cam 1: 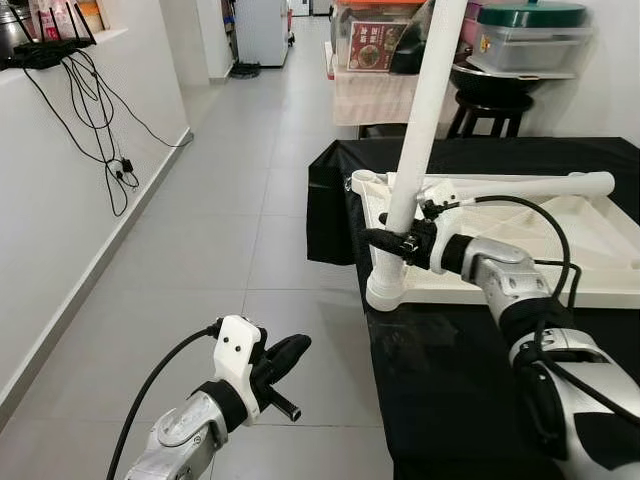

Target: Building children table

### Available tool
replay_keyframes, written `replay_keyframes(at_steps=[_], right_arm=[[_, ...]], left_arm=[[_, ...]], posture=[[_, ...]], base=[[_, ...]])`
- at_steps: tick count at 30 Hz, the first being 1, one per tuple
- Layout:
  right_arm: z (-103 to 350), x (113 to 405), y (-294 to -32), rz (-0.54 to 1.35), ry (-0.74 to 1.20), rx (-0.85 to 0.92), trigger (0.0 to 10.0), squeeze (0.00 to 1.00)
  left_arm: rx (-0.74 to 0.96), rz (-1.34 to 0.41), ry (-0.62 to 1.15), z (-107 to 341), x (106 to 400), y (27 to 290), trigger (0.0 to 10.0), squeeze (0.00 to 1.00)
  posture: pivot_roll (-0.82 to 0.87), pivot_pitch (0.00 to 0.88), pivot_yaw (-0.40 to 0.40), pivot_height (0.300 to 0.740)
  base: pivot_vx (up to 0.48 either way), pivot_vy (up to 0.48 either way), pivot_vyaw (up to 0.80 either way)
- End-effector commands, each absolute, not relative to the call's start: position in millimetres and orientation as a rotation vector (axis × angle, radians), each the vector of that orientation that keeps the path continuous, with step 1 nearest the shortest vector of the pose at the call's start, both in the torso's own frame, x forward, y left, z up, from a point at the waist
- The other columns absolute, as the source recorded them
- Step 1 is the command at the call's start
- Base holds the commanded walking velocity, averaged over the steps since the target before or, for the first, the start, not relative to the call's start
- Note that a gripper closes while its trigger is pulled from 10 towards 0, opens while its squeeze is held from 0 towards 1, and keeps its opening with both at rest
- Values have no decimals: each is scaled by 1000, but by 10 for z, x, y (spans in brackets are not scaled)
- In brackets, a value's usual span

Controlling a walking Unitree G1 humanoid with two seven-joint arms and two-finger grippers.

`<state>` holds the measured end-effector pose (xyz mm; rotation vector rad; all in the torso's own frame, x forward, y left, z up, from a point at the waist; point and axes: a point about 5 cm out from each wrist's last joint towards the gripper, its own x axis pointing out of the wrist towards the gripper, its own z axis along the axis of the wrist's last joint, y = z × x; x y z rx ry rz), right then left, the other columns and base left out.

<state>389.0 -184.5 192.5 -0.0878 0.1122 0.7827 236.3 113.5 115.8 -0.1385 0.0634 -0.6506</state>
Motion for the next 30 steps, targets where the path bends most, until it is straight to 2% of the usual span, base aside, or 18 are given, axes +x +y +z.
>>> replay_keyframes(at_steps=[1,3,9,10,12,13,14,16,17,18,21,24,25,29,30], right_arm=[[1842,3877,-1795,797,133,-82,0,0],[1842,3877,-1795,797,133,-82,0,0],[1636,3845,-1830,580,154,-87,0,0],[1539,3798,-1761,293,104,-29,0,0],[1539,3798,-1761,293,104,-29,0,0],[1412,3627,-1655,75,109,99,0,0],[1286,3382,-1344,112,113,64,0,0],[1286,3382,-1344,112,113,64,0,0],[1233,3247,-1071,223,127,59,0,0],[1217,3269,-956,290,136,57,0,0],[1212,3320,-928,313,140,50,0,0],[1210,3496,-1055,227,143,59,0,0],[1218,3521,-1094,209,146,33,10000,0],[1218,3521,-1094,209,146,33,10000,0],[1234,3534,-1123,201,142,24,10000,35]], left_arm=[[-138,-655,70,1144,2352,1127,10000,0],[-138,-655,70,1144,2352,1127,10000,0],[-144,-651,67,1157,2333,1151,10000,0],[-145,-649,66,1162,2327,1170,10000,0],[-145,-649,66,1162,2327,1170,10000,0],[-147,-648,66,1165,2323,1193,10000,0],[-150,-650,69,1165,2332,1205,10000,0],[-150,-650,69,1165,2332,1205,10000,0],[-153,-654,72,1162,2342,1203,10000,0],[-153,-659,74,1159,2351,1194,10000,0],[-153,-663,75,1157,2356,1186,10000,0],[-154,-638,65,1162,2368,1192,10000,0],[-155,-633,63,1163,2371,1195,10000,0],[-155,-633,63,1163,2371,1195,10000,0],[-155,-632,62,1163,2372,1195,10000,0]], posture=[[57,0,-25,740],[57,0,-25,740],[41,0,-25,740],[31,0,-18,740],[31,0,-18,740],[12,0,-1,740],[4,0,14,740],[4,0,14,740],[-2,0,8,740],[25,0,-13,740],[25,0,-13,740],[27,0,-2,740],[26,0,-2,740],[26,0,-2,740],[26,0,-2,740]], base=[[0,0,0],[0,0,0],[0,0,0],[0,0,0],[0,0,0],[0,0,0],[0,0,0],[0,0,0],[0,0,0],[0,0,0],[0,0,0],[0,0,0],[0,0,0],[0,0,0],[0,0,0]])
